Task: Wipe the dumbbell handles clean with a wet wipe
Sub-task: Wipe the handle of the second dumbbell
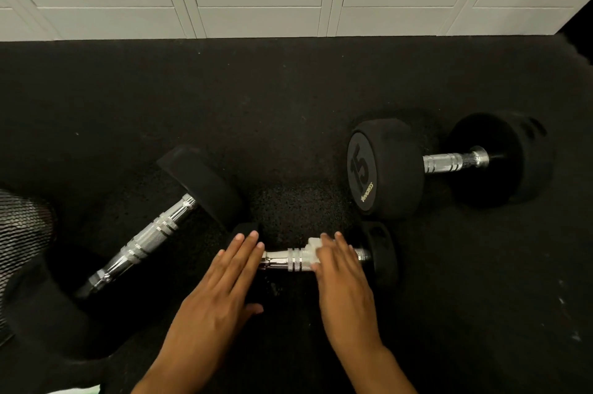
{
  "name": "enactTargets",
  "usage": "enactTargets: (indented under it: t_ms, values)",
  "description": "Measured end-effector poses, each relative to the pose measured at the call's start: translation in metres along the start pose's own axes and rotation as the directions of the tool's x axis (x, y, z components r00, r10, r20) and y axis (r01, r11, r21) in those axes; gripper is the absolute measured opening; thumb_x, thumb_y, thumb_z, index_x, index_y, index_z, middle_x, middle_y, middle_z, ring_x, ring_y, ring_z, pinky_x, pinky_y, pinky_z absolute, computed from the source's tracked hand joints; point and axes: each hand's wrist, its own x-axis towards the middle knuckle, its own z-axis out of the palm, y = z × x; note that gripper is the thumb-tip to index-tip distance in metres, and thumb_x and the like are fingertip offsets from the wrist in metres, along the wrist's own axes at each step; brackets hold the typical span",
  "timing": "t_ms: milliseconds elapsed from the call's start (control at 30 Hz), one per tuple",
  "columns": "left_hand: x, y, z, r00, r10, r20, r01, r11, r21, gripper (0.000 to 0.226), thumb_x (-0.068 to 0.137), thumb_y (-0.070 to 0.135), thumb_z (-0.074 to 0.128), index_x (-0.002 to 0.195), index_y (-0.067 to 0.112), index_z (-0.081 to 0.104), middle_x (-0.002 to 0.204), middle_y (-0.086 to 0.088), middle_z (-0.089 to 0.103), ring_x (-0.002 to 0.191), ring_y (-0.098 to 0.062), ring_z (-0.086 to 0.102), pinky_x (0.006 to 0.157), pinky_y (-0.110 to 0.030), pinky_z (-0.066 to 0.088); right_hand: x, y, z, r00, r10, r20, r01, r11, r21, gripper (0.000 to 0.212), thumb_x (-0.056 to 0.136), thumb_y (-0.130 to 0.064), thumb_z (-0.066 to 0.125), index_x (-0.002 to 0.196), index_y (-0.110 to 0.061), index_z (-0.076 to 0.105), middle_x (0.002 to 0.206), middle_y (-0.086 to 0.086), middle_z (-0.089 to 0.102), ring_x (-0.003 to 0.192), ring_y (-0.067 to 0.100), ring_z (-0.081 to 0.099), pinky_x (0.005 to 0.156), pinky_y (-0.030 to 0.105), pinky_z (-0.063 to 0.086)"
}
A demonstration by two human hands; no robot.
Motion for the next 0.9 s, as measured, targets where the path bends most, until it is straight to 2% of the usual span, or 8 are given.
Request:
enactTargets:
  t_ms: [133,233,333,433,567,733,833,900]
  values:
    - [0.001,0.003,0.002,0.999,-0.019,-0.027,0.017,0.998,-0.058,0.111,0.054,0.025,0.087,0.144,0.008,0.025,0.152,-0.007,0.022,0.141,-0.02,0.016,0.113,-0.033,0.007,-0.014,0.0,-0.002,0.999,-0.01,-0.037,0.009,1.0,-0.016,0.022,0.09,-0.021,0.04,0.11,-0.017,0.048,0.126,0.009,0.058,0.126,0.026,0.044,0.102,0.042,0.037]
    - [0.001,0.002,0.005,0.999,-0.029,-0.032,0.026,0.995,-0.1,0.114,0.053,0.022,0.088,0.145,0.008,0.023,0.153,-0.007,0.02,0.141,-0.018,0.014,0.113,-0.03,0.004,0.0,-0.007,-0.002,0.999,0.041,0.021,-0.04,0.997,-0.061,0.053,0.096,-0.045,0.015,0.124,-0.018,0.051,0.125,0.004,0.058,0.125,0.025,0.045,0.104,0.038,0.03]
    - [0.003,0.0,0.005,0.998,-0.056,-0.026,0.05,0.983,-0.179,0.113,0.052,0.019,0.089,0.145,0.014,0.025,0.154,-0.001,0.018,0.141,-0.013,0.014,0.111,-0.019,0.011,0.003,-0.009,-0.002,0.993,0.082,0.082,-0.078,0.996,-0.047,0.066,0.098,-0.044,0.003,0.124,-0.013,0.056,0.127,0.005,0.058,0.126,0.024,0.044,0.111,0.034,0.022]
    - [0.004,-0.001,0.006,0.997,-0.055,-0.049,0.04,0.965,-0.258,0.112,0.053,0.016,0.089,0.145,0.018,0.026,0.155,0.005,0.017,0.141,-0.011,0.016,0.108,-0.026,0.024,-0.009,-0.002,-0.002,1.0,0.028,0.001,-0.028,0.999,-0.041,0.038,0.095,-0.018,0.031,0.125,-0.01,0.054,0.129,0.007,0.056,0.127,0.023,0.042,0.11,0.031,0.015]
    - [0.005,0.0,0.005,0.995,-0.086,-0.041,0.07,0.953,-0.293,0.11,0.056,0.015,0.088,0.146,0.022,0.025,0.155,0.01,0.016,0.141,-0.008,0.014,0.104,-0.032,0.033,0.002,0.008,-0.002,0.999,-0.024,-0.038,0.025,1.0,0.017,0.059,0.058,0.012,0.075,0.113,-0.006,0.065,0.114,0.007,0.065,0.111,0.024,0.057,0.096,0.036,0.046]
    - [0.003,-0.001,0.006,0.995,-0.086,-0.046,0.068,0.949,-0.308,0.108,0.057,0.013,0.087,0.146,0.023,0.026,0.155,0.013,0.014,0.141,-0.006,0.013,0.11,-0.029,0.012,0.003,0.004,0.0,1.0,-0.016,-0.009,0.016,1.0,-0.014,0.063,0.057,0.012,0.077,0.115,-0.006,0.063,0.117,0.009,0.064,0.114,0.026,0.056,0.09,0.043,0.046]
    - [0.004,0.0,0.004,0.995,-0.087,-0.042,0.07,0.949,-0.308,0.113,0.052,0.014,0.089,0.145,0.023,0.025,0.154,0.012,0.014,0.141,-0.007,0.014,0.103,-0.032,0.036,-0.007,0.003,-0.007,0.999,-0.049,0.02,0.05,0.993,-0.105,0.066,0.055,0.004,0.078,0.118,-0.004,0.061,0.12,0.012,0.062,0.115,0.028,0.055,0.087,0.049,0.049]
    - [0.005,0.0,0.004,0.995,-0.087,-0.047,0.068,0.948,-0.311,0.113,0.053,0.014,0.089,0.145,0.024,0.024,0.154,0.013,0.013,0.141,-0.006,0.013,0.104,-0.031,0.033,-0.003,0.003,-0.008,0.997,-0.063,0.035,0.069,0.979,-0.191,0.065,0.054,0.0,0.076,0.117,-0.002,0.061,0.118,0.015,0.062,0.112,0.03,0.057,0.089,0.052,0.043]
